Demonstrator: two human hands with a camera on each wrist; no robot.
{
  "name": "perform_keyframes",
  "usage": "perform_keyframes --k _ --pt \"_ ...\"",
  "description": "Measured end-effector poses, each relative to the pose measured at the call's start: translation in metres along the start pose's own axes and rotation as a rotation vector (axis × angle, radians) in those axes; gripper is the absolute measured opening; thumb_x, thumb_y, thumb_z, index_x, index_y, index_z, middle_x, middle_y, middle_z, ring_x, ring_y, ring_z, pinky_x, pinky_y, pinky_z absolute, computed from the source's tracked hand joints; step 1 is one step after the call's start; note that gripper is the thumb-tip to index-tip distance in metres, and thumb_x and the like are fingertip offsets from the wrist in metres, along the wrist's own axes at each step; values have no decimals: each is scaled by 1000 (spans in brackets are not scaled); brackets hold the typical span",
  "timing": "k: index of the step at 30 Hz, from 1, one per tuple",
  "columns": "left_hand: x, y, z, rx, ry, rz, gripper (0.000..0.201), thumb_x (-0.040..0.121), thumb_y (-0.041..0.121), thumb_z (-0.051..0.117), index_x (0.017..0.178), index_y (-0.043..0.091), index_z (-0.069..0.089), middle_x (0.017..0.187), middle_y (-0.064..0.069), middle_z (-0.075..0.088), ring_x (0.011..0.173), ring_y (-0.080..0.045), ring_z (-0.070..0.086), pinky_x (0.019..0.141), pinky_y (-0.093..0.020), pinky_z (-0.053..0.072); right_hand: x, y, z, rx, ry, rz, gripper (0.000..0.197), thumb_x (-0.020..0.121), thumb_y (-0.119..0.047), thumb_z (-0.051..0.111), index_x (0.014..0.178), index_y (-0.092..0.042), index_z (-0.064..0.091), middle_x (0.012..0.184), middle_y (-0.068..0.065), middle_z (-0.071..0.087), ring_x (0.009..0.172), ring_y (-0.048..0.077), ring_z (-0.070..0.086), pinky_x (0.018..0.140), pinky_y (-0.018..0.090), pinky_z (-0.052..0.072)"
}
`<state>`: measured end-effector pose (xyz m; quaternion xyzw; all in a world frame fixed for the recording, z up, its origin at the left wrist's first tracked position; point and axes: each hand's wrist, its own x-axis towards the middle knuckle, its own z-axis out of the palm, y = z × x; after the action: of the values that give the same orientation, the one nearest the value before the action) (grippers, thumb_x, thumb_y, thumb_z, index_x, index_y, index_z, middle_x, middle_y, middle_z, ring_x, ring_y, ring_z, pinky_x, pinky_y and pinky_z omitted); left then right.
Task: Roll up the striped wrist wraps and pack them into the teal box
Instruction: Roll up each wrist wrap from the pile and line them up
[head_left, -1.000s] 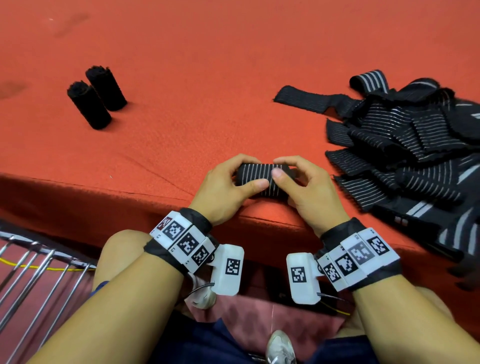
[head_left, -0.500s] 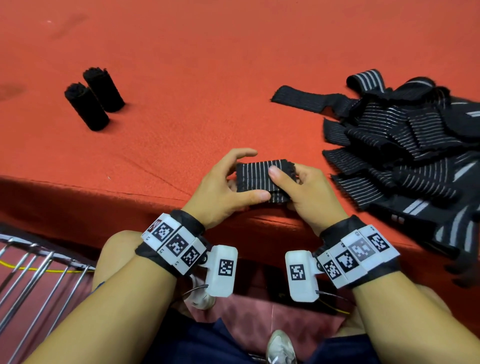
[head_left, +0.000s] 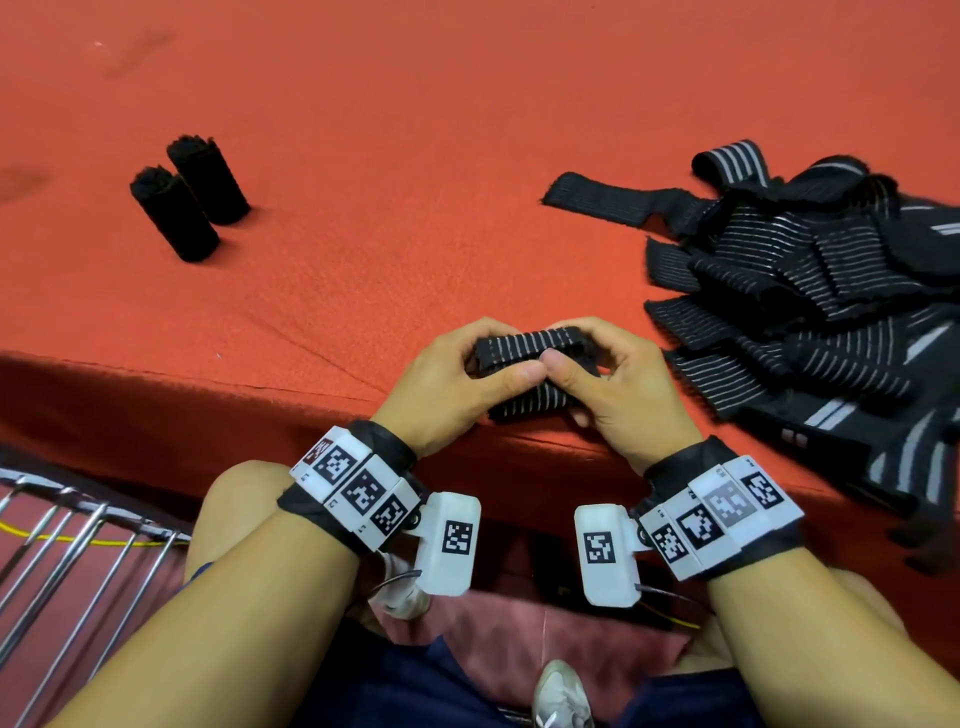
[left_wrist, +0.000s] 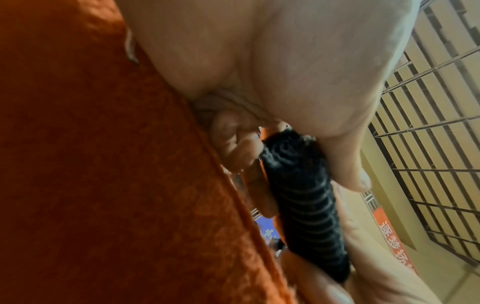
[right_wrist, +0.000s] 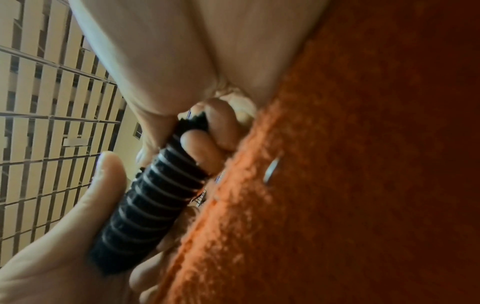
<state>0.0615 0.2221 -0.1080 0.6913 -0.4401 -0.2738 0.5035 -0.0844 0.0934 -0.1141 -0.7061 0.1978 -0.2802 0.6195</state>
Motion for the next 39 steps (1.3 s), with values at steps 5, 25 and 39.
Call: perform_keyframes --k 5,25,39 --pt "-1 1 -2 16 -27 28 20 88 38 76 101 25 71 93 0 73 82 -9 66 78 -35 54 1 -2 1 -40 -5 -8 13 88 -20 75 94 -9 70 69 3 61 43 4 48 41 18 37" --pt "1 -8 2 119 48 26 29 83 54 67 92 26 70 82 0 72 74 -18 67 74 -48 56 2 1 3 -100 47 24 8 93 -24 71 98 -18 71 72 2 67 45 15 51 39 25 43" --pt "3 -9 2 -141 244 60 36 75 38 73 105 23 60 106 8 68 87 -9 68 85 -43 58 10 -4 24 -253 165 33 39 70 -52 72 102 -30 68 89 -6 72 69 20 72 68 45 58"
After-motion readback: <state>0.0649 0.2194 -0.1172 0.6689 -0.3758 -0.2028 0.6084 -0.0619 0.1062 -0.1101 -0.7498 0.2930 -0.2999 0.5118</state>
